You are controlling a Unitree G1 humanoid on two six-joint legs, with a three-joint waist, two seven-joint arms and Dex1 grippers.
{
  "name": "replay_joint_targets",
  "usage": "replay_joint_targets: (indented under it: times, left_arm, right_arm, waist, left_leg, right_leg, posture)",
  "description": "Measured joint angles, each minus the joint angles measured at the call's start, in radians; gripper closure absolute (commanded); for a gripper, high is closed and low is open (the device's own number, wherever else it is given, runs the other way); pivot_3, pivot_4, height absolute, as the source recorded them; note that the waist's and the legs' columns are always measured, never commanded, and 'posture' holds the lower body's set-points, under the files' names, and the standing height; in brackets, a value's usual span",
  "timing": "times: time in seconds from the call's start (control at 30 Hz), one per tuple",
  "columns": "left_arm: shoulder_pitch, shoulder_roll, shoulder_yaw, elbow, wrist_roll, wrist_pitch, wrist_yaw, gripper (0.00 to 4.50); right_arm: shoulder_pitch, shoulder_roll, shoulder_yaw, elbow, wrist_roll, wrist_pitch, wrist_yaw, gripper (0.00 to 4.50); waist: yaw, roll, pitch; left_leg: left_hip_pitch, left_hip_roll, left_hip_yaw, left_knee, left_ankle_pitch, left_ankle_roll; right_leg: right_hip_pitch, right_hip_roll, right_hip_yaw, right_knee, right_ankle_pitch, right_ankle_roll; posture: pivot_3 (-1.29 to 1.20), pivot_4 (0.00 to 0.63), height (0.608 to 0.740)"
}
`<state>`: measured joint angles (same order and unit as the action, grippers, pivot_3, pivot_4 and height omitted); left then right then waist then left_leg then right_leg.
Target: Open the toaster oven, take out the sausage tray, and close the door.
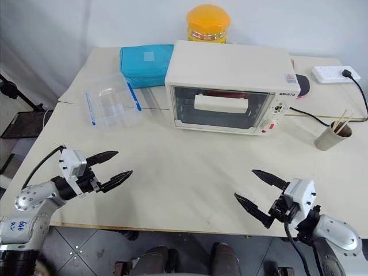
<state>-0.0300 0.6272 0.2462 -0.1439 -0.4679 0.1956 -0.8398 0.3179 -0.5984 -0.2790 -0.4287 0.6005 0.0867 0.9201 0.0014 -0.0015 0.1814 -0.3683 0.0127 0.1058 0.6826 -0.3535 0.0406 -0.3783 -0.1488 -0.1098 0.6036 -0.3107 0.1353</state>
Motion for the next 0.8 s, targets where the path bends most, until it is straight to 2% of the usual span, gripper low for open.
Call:
replay_joint_targets:
  times: [0.17, 0.33, 0.43, 0.63, 0.8]
  left_arm:
    - [-0.012, -0.003, 0.002, -0.006, -0.038, 0.043, -0.001, 0.0]
    - [-0.106, -0.007, 0.025, -0.032, -0.218, 0.172, -0.039, 0.0]
    - [-0.145, -0.004, 0.034, -0.041, -0.267, 0.215, -0.046, 0.0]
    - [-0.197, -0.009, 0.001, -0.048, -0.286, 0.251, -0.073, 0.0]
    - [-0.207, -0.024, -0.025, -0.048, -0.281, 0.25, -0.08, 0.0]
  right_arm:
    - [-0.089, 0.001, 0.001, 0.006, 0.055, 0.081, -0.026, 0.02]
    - [-0.28, -0.004, 0.001, 0.026, 0.182, 0.259, -0.096, 0.02]
    - [-0.385, -0.01, 0.008, 0.072, 0.217, 0.341, -0.119, 0.02]
    - [-0.646, -0.002, 0.062, 0.292, 0.155, 0.381, -0.148, 0.02]
    - [-0.717, 0.003, 0.102, 0.433, 0.071, 0.322, -0.094, 0.02]
  waist:
    - [-0.003, 0.0, 0.0]
    - [-0.003, 0.0, 0.0]
    - [-0.003, 0.0, 0.0]
    - [-0.002, 0.0, 0.0]
    - [-0.003, 0.0, 0.0]
  left_leg:
    - [0.0, 0.0, 0.0, 0.001, 0.0, 0.0]
    - [0.0, 0.001, -0.002, 0.001, 0.001, 0.0]
    - [-0.001, -0.001, -0.002, 0.001, 0.001, 0.0]
    - [-0.001, -0.001, -0.001, 0.001, 0.001, 0.001]
    - [-0.002, -0.002, -0.001, 0.001, 0.001, 0.001]
  right_leg:
    - [0.0, 0.0, 0.0, 0.001, 0.0, 0.0]
    - [0.0, 0.0, 0.001, 0.002, 0.0, 0.0]
    - [0.0, 0.0, -0.001, 0.002, 0.0, 0.0]
    - [0.0, 0.001, -0.003, 0.002, 0.0, 0.0]
    - [0.0, 0.001, -0.004, 0.002, 0.0, 0.0]
  posture:
    - [0.0, 0.15, 0.74]
    - [0.0, 0.15, 0.74]
    - [0.0, 0.15, 0.74]
    - [0.0, 0.15, 0.74]
    - [0.0, 0.15, 0.74]
